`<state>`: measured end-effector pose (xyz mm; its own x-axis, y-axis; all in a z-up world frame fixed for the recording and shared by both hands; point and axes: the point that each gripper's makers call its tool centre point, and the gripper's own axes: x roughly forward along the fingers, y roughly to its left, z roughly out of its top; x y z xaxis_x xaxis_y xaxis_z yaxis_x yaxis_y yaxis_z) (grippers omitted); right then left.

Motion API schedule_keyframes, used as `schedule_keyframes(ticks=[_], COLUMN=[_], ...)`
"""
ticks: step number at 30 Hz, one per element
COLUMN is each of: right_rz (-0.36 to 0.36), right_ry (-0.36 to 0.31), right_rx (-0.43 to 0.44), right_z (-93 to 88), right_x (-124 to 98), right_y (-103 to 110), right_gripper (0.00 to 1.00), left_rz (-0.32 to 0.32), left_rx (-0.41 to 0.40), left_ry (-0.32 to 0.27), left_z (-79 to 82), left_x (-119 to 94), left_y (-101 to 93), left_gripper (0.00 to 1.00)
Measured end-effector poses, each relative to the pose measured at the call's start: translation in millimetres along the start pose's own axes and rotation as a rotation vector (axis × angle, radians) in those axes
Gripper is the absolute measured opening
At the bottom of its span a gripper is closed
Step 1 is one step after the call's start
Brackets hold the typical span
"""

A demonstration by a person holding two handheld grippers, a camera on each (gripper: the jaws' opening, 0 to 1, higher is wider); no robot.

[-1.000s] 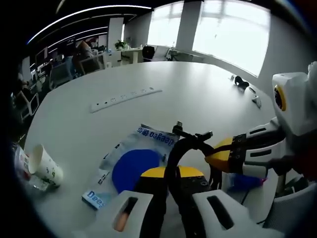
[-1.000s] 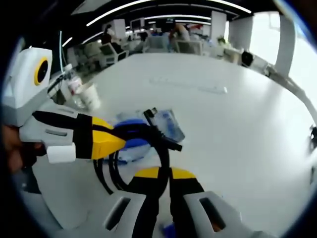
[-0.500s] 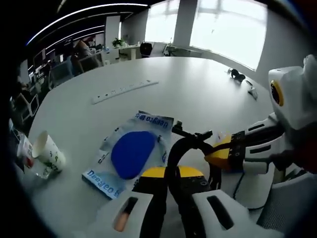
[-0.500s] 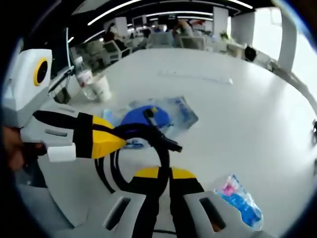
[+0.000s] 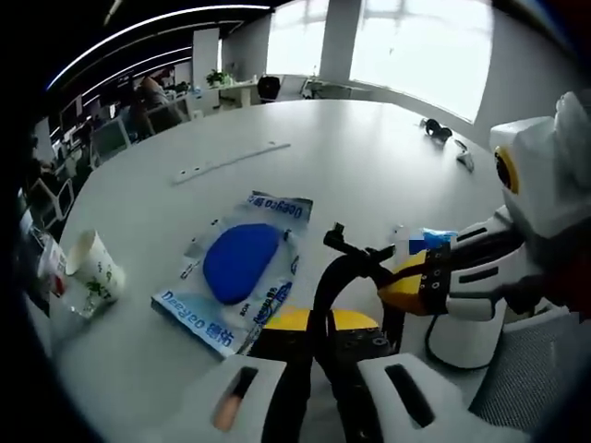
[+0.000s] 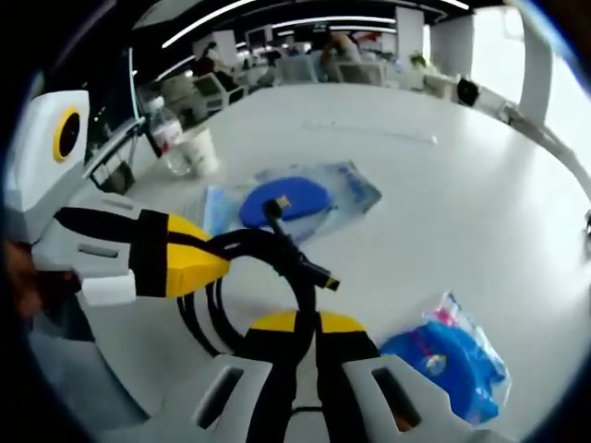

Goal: Arrange the tabletop items into an orderly group along one side of the table until the central work area is clear of visible clutter.

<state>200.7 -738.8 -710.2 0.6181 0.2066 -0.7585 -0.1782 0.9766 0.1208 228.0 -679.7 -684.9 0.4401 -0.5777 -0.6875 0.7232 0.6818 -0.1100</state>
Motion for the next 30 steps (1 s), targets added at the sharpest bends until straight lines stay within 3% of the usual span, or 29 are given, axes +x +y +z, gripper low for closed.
schedule_keyframes(ticks=[18, 30], right_rz=[0.056, 0.074], right_ry=[0.050, 0.072], right_rx=[-0.039, -0.063], right_z=[-29.9, -37.5], right_x=[-4, -4], right_y=[31, 40], right_gripper=[0.02, 0.02], left_rz=[0.028, 0.033], left_rx=[-0.050, -0.085], left_ry=[0.030, 0.043], left_z=[-34.3, -48.9], left_x=[-19, -25], left_y=[-1.7, -0.6], left_gripper=[0.04, 0.04])
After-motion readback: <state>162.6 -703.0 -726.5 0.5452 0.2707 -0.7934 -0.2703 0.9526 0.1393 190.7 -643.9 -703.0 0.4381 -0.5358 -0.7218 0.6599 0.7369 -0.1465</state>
